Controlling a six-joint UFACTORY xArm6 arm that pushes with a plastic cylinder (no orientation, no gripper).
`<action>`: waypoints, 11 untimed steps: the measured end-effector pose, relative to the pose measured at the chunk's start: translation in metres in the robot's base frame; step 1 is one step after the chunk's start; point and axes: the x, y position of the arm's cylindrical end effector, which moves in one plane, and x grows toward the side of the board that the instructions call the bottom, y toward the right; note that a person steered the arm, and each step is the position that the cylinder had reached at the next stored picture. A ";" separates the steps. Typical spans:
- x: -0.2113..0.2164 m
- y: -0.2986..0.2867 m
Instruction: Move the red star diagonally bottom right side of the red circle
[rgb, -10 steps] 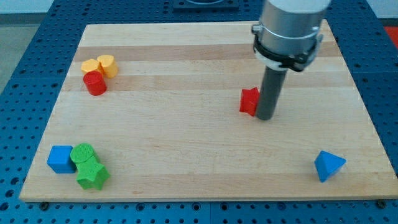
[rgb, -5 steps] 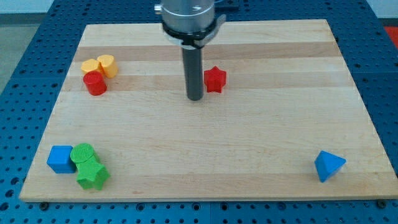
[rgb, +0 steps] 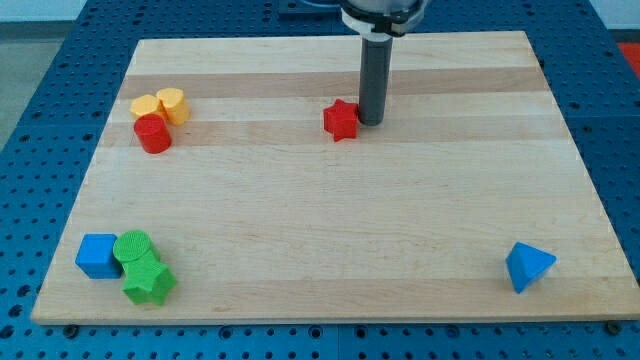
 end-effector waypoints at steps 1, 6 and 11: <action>0.000 -0.018; 0.009 -0.112; 0.096 -0.110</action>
